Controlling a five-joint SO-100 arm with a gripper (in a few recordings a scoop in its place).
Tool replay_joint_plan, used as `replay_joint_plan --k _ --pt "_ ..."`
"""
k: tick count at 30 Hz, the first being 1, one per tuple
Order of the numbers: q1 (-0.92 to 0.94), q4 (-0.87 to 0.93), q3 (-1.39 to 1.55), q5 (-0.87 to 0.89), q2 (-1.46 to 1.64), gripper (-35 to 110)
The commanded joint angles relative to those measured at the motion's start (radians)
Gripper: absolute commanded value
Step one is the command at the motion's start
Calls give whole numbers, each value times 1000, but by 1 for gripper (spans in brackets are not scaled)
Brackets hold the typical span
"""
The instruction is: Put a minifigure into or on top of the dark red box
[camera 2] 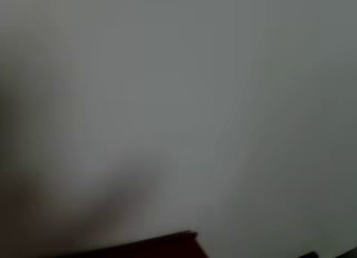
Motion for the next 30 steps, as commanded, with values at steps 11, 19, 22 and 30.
replay_joint_plan --k 11,19,22,30 --pt "506 -123 -60 -110 -351 31" --pt "660 -58 -132 -123 -548 34" --pt "701 25 -199 -118 -646 36" --pt "723 126 -278 -101 -764 37"
